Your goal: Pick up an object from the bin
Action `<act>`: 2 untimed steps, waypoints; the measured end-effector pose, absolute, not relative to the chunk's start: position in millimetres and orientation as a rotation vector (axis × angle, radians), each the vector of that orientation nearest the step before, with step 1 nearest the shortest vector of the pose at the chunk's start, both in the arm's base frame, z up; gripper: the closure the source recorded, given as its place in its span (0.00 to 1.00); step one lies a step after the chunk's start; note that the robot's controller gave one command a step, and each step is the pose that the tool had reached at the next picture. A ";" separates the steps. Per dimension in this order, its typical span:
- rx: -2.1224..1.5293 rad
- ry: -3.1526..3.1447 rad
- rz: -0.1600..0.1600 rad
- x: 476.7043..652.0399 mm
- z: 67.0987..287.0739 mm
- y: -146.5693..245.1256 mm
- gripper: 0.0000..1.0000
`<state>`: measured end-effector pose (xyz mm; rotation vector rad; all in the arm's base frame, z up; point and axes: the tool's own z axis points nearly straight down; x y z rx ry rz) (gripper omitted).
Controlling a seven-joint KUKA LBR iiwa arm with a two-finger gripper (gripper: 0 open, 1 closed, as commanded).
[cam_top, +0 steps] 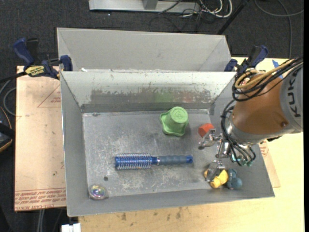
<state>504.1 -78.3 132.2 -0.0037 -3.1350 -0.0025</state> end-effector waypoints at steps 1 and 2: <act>0.041 -3.150 0.001 538.7 72.2 -14.1 0.00; 0.036 -3.158 -0.001 540.7 76.7 -15.3 1.00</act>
Offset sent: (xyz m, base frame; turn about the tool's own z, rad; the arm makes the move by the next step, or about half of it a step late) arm 0.0310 0.0621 -0.0622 -0.0234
